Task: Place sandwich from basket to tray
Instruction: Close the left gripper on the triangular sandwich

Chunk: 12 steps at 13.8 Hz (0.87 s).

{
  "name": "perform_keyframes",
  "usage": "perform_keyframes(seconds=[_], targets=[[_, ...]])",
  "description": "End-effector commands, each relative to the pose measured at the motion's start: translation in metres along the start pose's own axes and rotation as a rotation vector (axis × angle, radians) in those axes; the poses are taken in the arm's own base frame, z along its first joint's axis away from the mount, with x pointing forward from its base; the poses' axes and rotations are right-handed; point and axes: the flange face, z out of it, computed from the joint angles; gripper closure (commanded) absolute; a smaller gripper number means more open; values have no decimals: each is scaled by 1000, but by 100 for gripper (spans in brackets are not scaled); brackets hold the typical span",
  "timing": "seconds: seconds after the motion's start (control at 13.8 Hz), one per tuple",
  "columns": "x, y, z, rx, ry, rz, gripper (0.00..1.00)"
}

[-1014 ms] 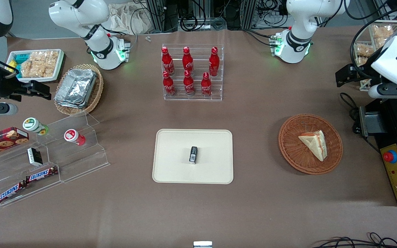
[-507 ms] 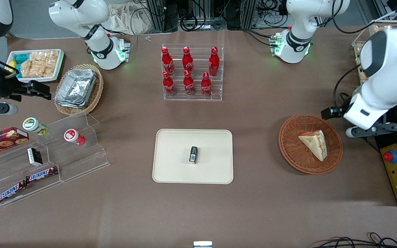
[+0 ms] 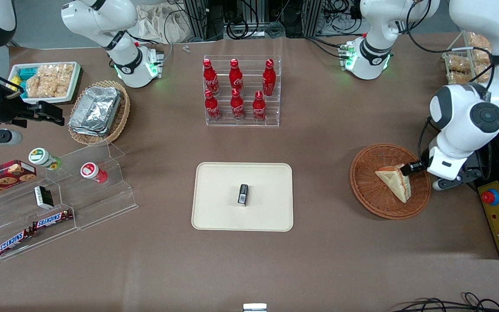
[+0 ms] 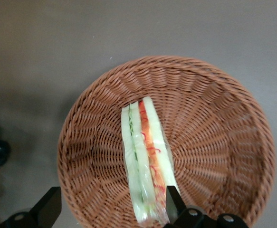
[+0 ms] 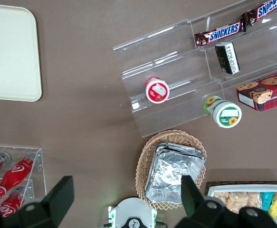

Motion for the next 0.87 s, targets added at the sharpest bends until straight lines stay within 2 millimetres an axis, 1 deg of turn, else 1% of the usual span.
perform_keyframes(seconds=[0.0, 0.22, 0.36, 0.51, 0.58, 0.65, 0.72, 0.8], targets=[[-1, 13, 26, -3, 12, -98, 1], [-9, 23, 53, 4, -9, -132, 1], [-13, 28, 63, 11, -24, -146, 2], [-14, 29, 66, 13, -28, -165, 13], [-15, 31, 67, 14, -31, -162, 32], [-15, 31, 67, 15, -33, -163, 56], [-15, 31, 66, 15, -33, -163, 86], [-14, 31, 61, 13, -31, -166, 100]])
